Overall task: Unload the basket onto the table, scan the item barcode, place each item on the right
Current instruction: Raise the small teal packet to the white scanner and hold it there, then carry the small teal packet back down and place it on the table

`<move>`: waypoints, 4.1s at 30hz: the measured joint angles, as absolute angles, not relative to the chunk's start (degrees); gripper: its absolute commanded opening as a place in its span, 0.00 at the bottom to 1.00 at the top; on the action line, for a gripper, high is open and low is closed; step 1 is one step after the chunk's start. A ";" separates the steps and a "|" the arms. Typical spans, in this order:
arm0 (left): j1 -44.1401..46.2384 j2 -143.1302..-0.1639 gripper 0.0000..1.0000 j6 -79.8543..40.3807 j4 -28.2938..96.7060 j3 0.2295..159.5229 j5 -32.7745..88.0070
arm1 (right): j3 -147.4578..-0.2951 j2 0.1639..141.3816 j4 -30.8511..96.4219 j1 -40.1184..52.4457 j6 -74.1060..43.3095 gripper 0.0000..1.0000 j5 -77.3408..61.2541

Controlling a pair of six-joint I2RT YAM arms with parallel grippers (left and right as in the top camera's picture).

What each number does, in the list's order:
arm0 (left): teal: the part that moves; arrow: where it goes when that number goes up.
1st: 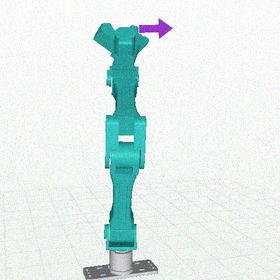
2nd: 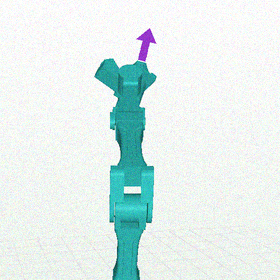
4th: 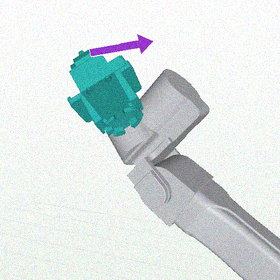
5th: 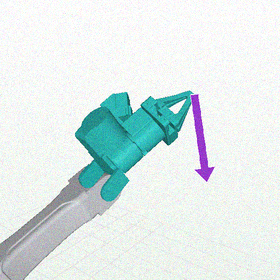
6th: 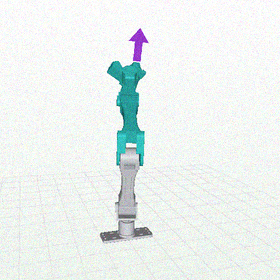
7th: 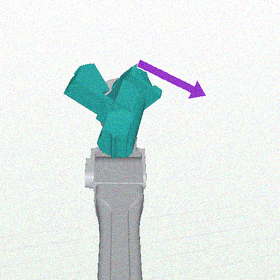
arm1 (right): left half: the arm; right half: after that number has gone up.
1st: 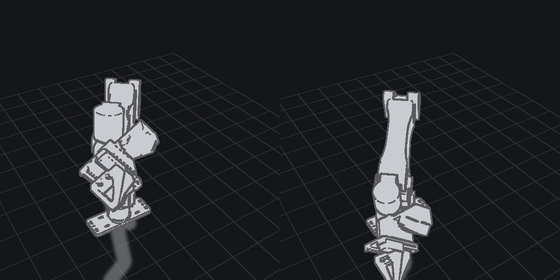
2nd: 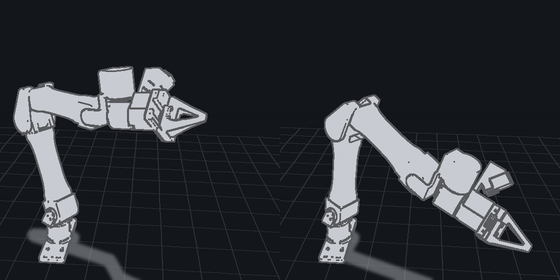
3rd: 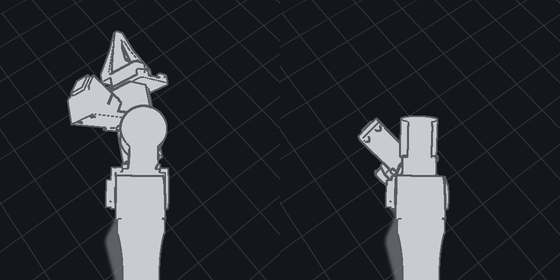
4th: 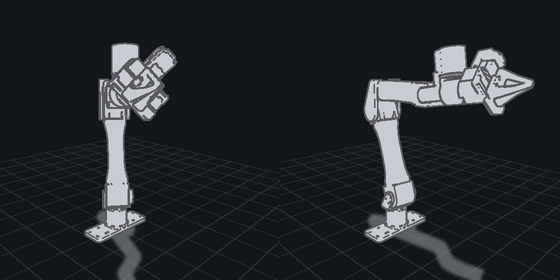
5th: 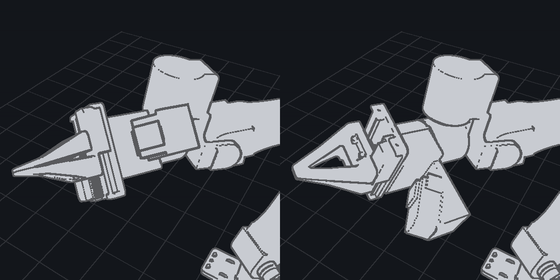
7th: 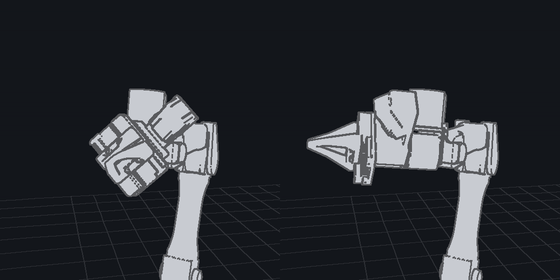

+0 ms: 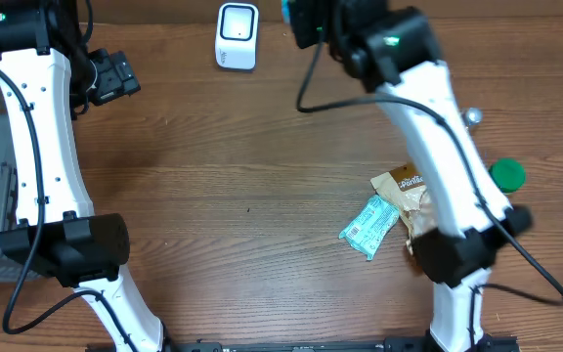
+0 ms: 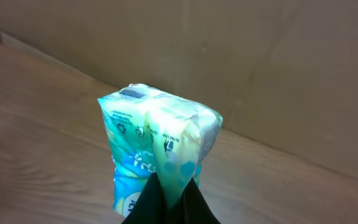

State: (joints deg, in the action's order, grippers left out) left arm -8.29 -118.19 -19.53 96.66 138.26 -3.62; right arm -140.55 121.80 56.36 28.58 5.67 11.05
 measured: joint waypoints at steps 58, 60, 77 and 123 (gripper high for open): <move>-8.29 -118.19 1.00 -19.53 96.66 138.26 -3.62 | -140.11 157.05 -0.47 32.45 76.97 0.04 10.68; -8.29 -118.19 1.00 -19.53 96.66 138.26 -3.64 | -140.11 157.05 -1.15 32.34 79.99 0.04 10.20; -8.29 -118.19 1.00 -19.53 96.68 138.26 -3.62 | -140.05 158.15 -1.80 28.77 78.39 0.04 7.03; -8.29 -118.19 0.99 -19.51 96.66 138.26 -3.64 | -119.04 139.44 97.06 19.00 -1.96 0.27 6.33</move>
State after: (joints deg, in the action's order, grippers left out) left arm -8.29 -118.19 -19.51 96.66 138.26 -3.64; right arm -119.04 139.44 97.06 19.00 -1.96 6.33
